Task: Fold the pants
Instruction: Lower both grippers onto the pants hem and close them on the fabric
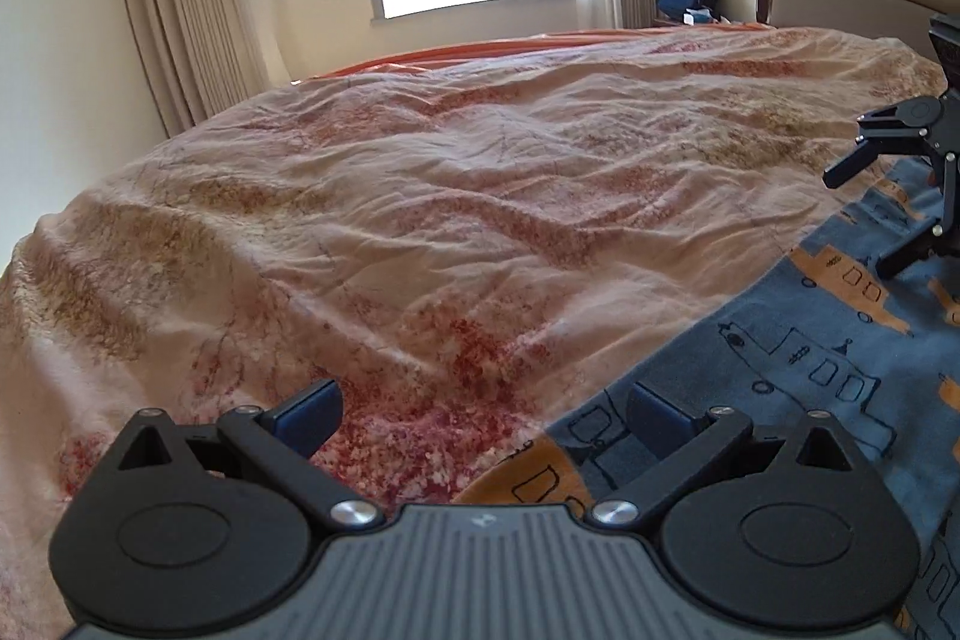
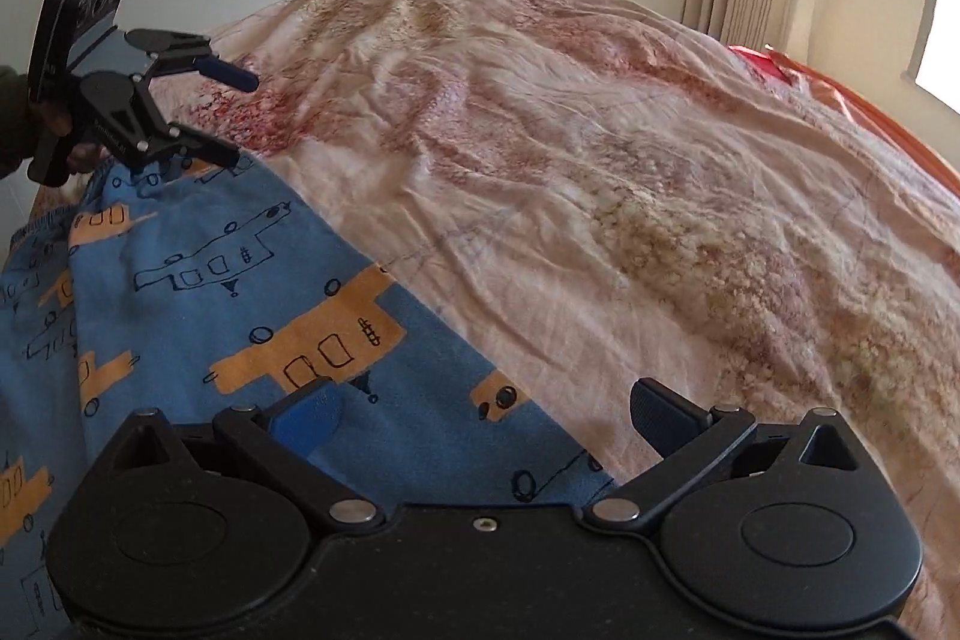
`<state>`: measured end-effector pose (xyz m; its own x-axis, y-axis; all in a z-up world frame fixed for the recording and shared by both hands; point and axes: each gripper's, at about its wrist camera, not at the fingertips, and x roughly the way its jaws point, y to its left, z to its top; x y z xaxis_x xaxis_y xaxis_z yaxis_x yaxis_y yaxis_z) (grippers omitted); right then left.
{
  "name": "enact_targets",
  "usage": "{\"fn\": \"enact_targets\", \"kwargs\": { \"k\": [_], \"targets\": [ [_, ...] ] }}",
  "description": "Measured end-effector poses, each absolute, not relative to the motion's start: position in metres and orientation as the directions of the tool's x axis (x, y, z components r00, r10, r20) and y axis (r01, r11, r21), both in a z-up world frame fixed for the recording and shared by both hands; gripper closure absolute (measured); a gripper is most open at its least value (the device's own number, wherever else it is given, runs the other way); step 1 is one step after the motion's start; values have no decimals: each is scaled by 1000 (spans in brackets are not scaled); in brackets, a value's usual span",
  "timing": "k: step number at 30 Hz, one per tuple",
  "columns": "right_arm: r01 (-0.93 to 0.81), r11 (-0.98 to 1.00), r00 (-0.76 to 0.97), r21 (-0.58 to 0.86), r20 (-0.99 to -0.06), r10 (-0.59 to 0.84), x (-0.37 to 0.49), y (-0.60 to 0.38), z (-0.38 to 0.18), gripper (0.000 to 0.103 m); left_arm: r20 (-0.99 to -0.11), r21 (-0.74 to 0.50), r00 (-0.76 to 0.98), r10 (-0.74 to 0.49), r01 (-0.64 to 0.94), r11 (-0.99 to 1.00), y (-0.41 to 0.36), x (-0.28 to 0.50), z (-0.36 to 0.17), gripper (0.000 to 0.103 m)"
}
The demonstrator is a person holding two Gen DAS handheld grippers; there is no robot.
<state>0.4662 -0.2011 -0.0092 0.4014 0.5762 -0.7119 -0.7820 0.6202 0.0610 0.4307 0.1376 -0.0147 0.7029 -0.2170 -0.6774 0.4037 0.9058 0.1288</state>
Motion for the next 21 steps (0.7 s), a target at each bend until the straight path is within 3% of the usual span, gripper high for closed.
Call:
{"fn": "enact_targets", "kwargs": {
  "k": [7,11,16,17,21],
  "targets": [
    [-770,618,360,160,-690,627,474,-219,-20,1,-736,-72,568,-369,476,877,149,450,-20,1],
    [-771,608,352,189,-669,655,475,-219,-18,13,-742,-131,513,-432,520,844,141,456,-19,7],
    [-805,566,325,179,-666,672,473,-204,-12,42,-781,-117,448,-436,581,806,122,458,-23,33],
    [-808,563,321,175,-671,668,473,-202,-11,52,-781,-131,437,-446,584,801,122,458,-22,39],
    [-814,560,324,158,-676,662,464,-197,-9,85,-792,-133,430,-434,572,809,120,454,-19,81]
  ]
}}
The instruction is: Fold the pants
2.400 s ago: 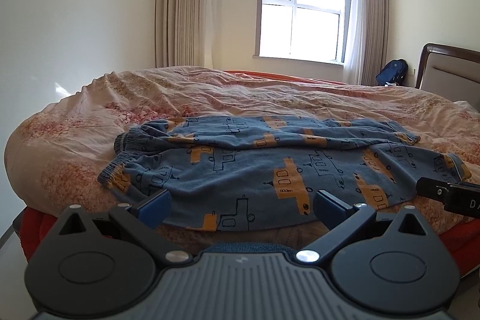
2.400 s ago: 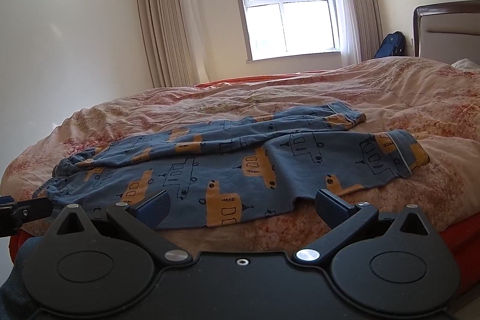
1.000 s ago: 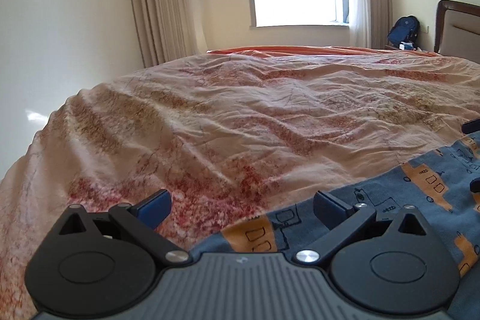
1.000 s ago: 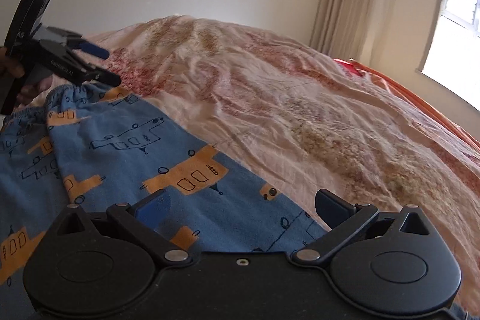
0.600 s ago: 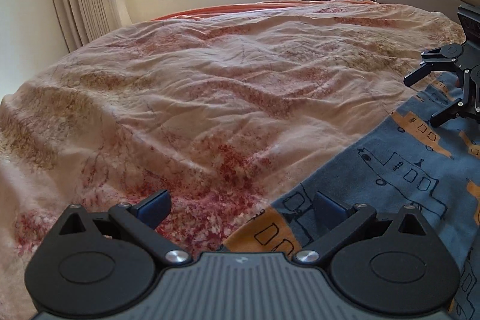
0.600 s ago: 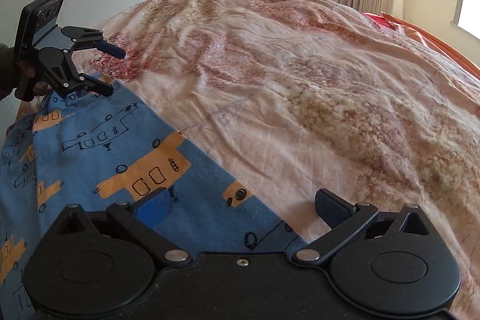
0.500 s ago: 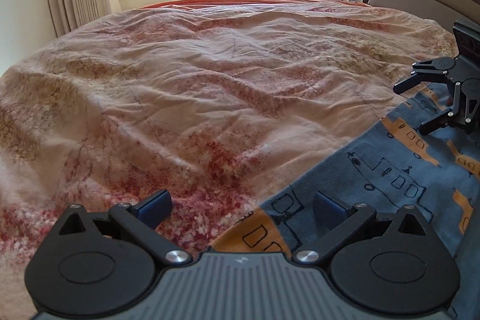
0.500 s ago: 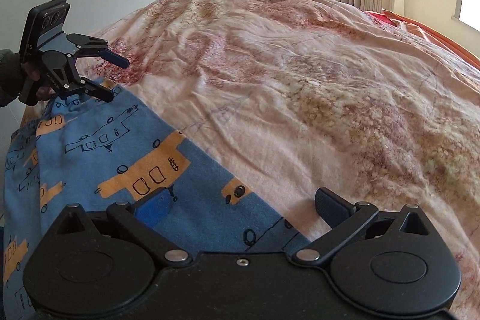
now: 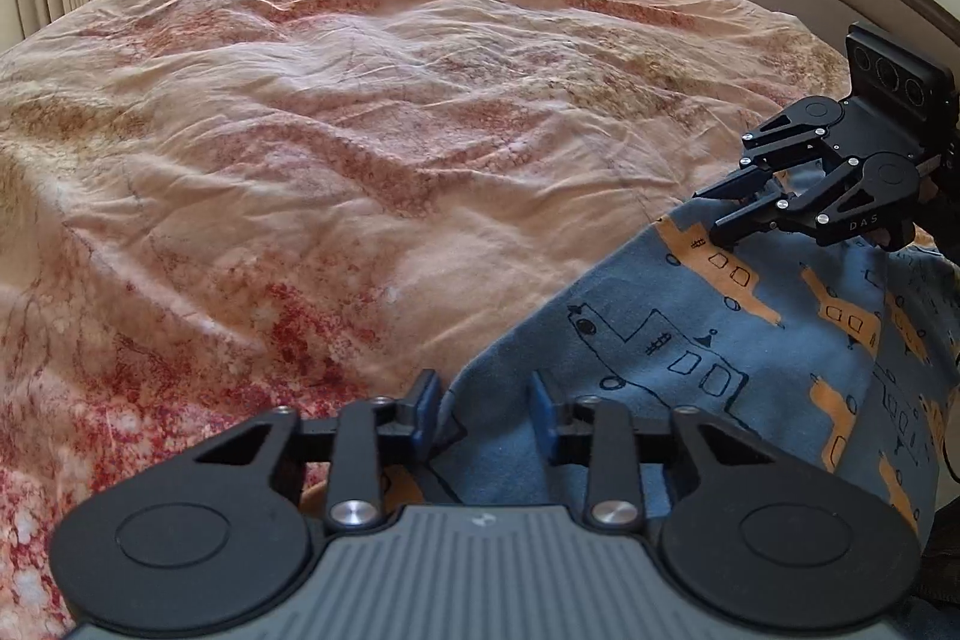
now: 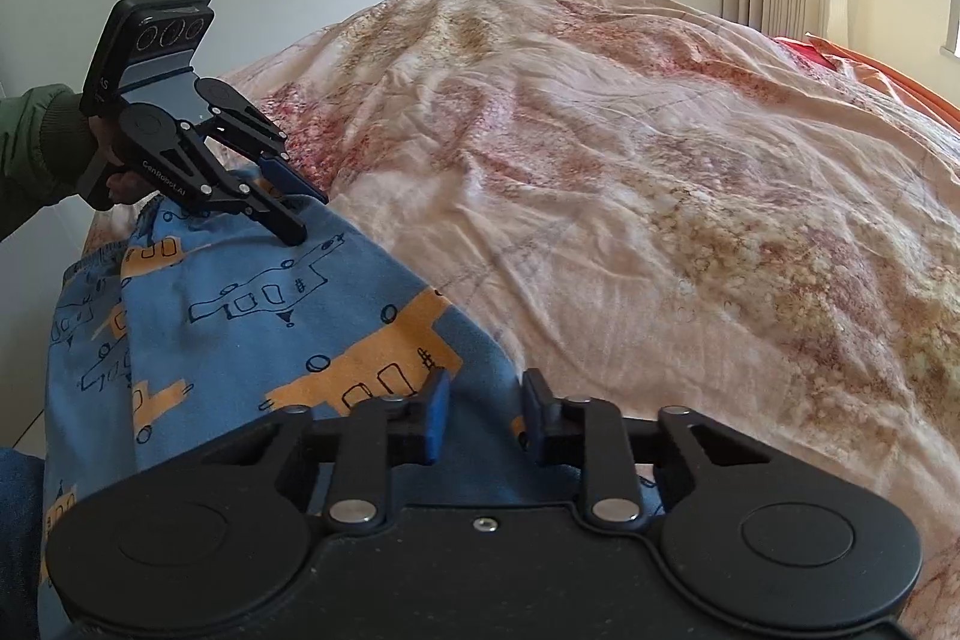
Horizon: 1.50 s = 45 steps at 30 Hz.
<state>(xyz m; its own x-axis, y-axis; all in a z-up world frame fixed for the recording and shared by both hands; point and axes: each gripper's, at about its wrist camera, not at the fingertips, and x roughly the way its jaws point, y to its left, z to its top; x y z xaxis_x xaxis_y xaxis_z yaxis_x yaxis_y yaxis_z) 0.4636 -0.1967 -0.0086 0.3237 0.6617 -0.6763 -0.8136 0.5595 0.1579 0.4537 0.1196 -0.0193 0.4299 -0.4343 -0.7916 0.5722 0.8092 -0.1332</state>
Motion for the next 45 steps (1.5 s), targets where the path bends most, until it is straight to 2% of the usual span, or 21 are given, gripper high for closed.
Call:
{"fn": "enact_targets", "kwargs": {
  "k": [1,4,9,13,16,19,26,30,32,35,36,37,39,41,42,44,45],
  "targets": [
    [-812,567,340,137,-679,651,459,-195,-8,88,-793,-115,437,-425,578,808,117,450,-19,90],
    [-805,587,386,86,-675,629,446,-191,-8,96,-786,-40,489,-378,570,821,110,438,-18,99],
    [-796,600,502,-82,-644,578,426,-181,-3,100,-731,106,613,-300,536,837,96,416,-9,102],
    [-745,614,635,-260,-558,535,423,-171,5,101,-638,236,738,-222,462,855,88,413,10,103],
    [-668,654,732,-355,-473,491,437,-158,9,101,-574,270,805,-152,361,893,88,428,21,103],
    [-617,673,780,-407,-430,455,461,-138,6,101,-543,282,834,-94,287,916,89,448,21,103],
    [-626,668,761,-403,-502,411,505,-111,-24,101,-619,212,782,-72,255,943,108,478,-13,103],
    [-630,669,757,-394,-502,418,505,-114,-30,99,-636,162,763,-118,281,946,116,479,-22,102],
    [-627,672,760,-394,-497,418,502,-113,-29,97,-660,113,735,-159,305,946,123,481,-20,98],
    [-619,676,768,-400,-487,415,499,-115,-28,87,-682,21,696,-225,326,945,138,481,-13,73],
    [-619,680,768,-392,-484,420,499,-117,-27,83,-687,3,688,-236,327,945,144,480,-10,58],
    [-626,682,762,-378,-482,432,499,-119,-26,80,-692,-3,682,-238,327,945,149,478,-9,50],
    [-628,696,758,-349,-477,445,502,-125,-25,64,-701,6,675,-230,328,945,159,475,-9,50],
    [-632,712,749,-306,-477,460,506,-131,-23,59,-717,4,662,-217,315,949,169,474,-11,50],
    [-637,718,741,-280,-480,469,508,-134,-23,59,-721,-10,657,-220,307,952,173,474,-12,49],
    [-648,726,720,-231,-496,485,513,-138,-23,59,-722,-60,646,-247,297,953,182,476,-13,56],
    [-653,727,710,-210,-505,491,515,-139,-23,62,-719,-85,643,-264,297,951,184,476,-13,66]
  ]
}}
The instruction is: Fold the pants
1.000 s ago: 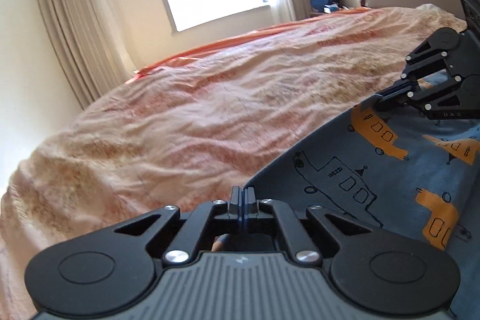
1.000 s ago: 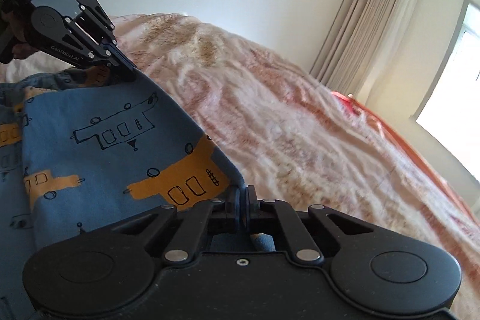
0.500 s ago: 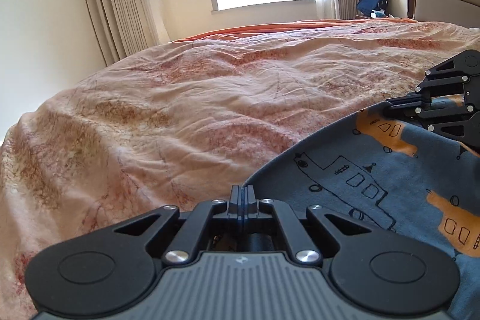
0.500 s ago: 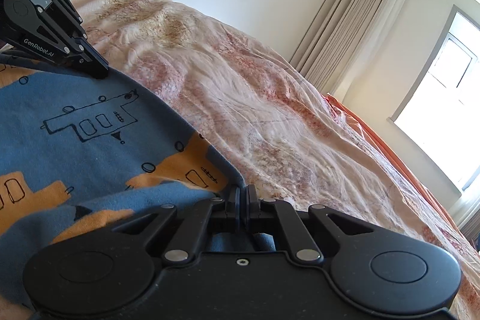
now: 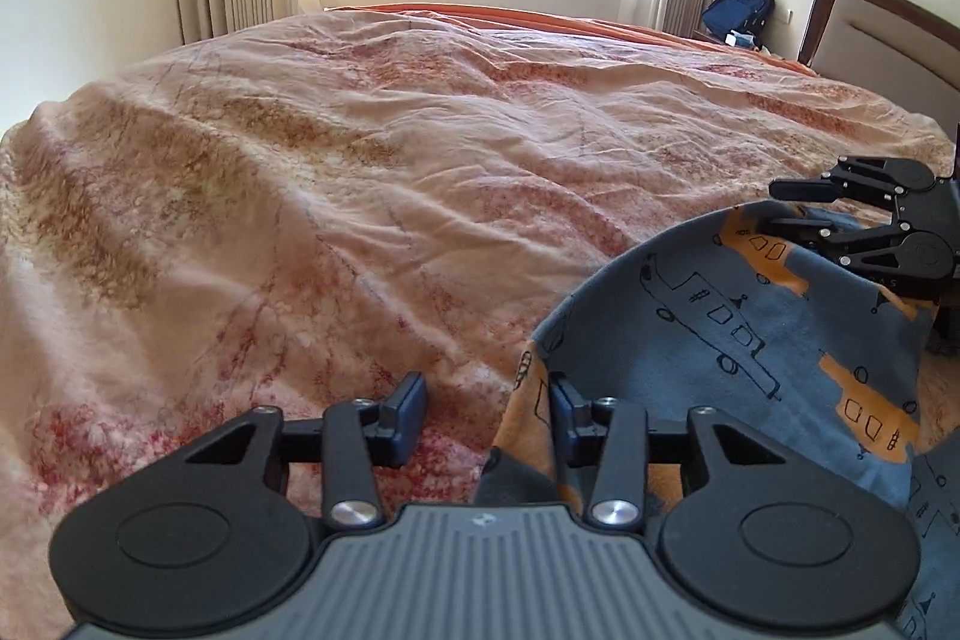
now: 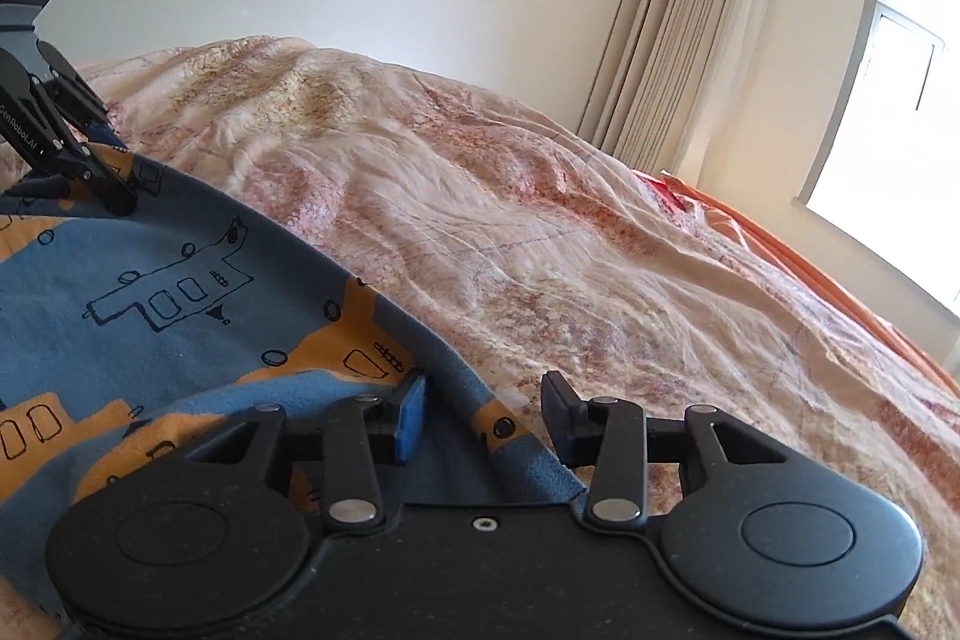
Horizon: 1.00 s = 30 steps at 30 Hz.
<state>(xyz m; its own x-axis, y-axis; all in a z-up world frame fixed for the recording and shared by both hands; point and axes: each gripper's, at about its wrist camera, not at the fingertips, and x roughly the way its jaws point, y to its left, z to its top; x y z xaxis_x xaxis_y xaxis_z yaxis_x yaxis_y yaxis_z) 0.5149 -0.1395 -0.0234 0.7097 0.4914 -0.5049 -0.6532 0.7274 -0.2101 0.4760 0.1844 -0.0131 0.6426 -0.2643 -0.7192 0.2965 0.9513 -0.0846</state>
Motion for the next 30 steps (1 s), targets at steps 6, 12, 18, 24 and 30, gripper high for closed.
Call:
{"fn": "enact_targets", "kwargs": {
  "k": [6,12,18,24,30],
  "targets": [
    [-676,722,666,-149,-543,512,516,-139,-23,85,-706,-42,660,-258,324,945,167,465,-9,101],
    [-626,749,735,-218,-487,472,491,-141,-12,100,-650,-5,738,-181,234,972,154,439,11,103],
    [-572,768,806,-289,-369,463,427,-163,15,101,-556,74,815,-166,247,966,139,384,44,103],
    [-555,769,829,-318,-290,478,344,-187,32,102,-479,151,861,-170,272,950,119,317,71,103],
    [-550,767,834,-331,-266,483,262,-206,39,102,-453,257,873,-180,321,911,101,255,67,103]
  ]
}}
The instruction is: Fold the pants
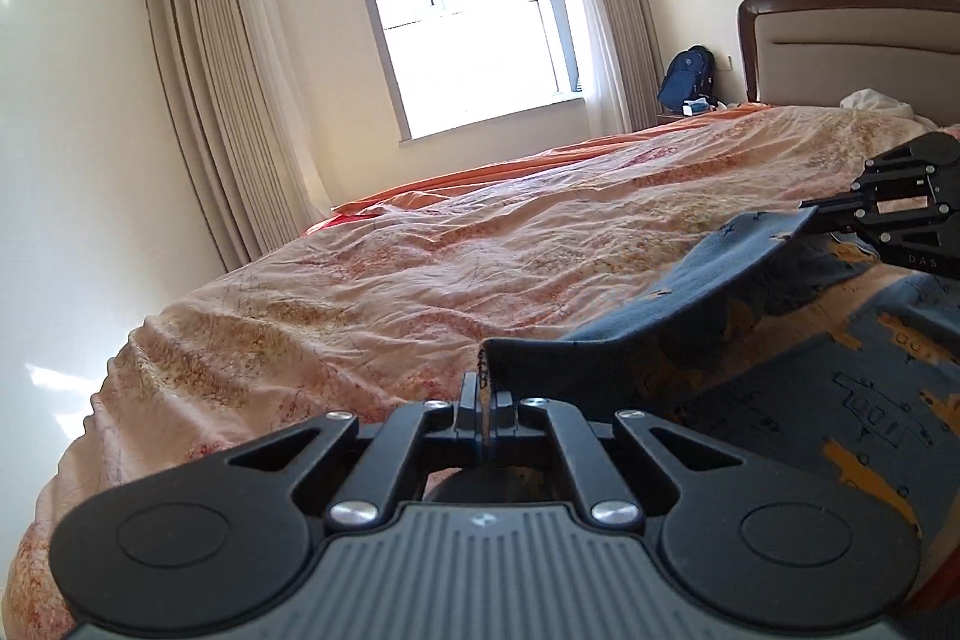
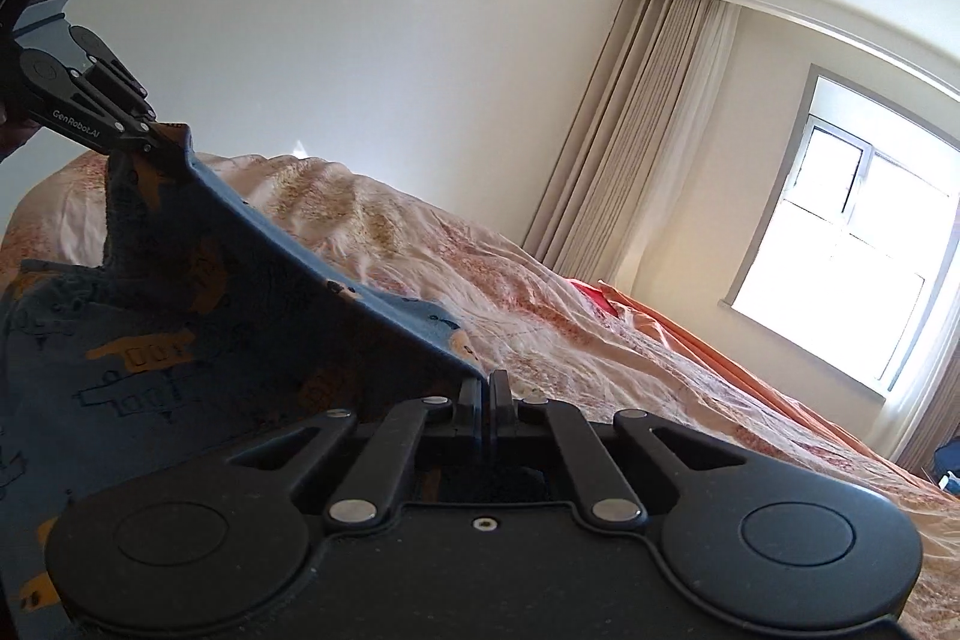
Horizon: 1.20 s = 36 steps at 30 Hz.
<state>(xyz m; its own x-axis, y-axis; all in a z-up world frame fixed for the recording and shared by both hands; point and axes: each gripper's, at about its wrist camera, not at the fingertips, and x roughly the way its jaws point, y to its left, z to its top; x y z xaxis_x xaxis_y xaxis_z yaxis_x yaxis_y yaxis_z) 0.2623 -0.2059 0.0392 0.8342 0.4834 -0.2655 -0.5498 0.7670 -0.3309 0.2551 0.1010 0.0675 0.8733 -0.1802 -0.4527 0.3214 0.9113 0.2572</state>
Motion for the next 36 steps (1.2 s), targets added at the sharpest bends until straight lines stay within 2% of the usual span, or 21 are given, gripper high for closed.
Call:
{"fn": "enact_targets", "kwargs": {
  "k": [7,14,22,27,33,36],
  "targets": [
    [-539,761,838,-361,-317,444,186,-211,14,103,-467,304,875,-127,293,907,82,192,23,103],
    [-478,834,865,-276,-314,392,143,-207,-13,103,-477,283,875,-77,236,930,73,156,-20,103],
    [-449,860,874,-243,-318,367,126,-199,-24,103,-449,309,892,-52,210,928,84,143,-16,103],
    [-456,842,878,-287,-299,374,103,-195,-15,103,-448,345,892,-57,232,910,90,136,-10,103],
    [-468,843,858,-265,-365,361,96,-191,-28,103,-502,317,863,-59,247,916,97,138,-30,103],
    [-467,848,851,-250,-385,356,94,-190,-31,103,-499,319,865,-56,243,916,96,135,-31,103]
  ]
}}
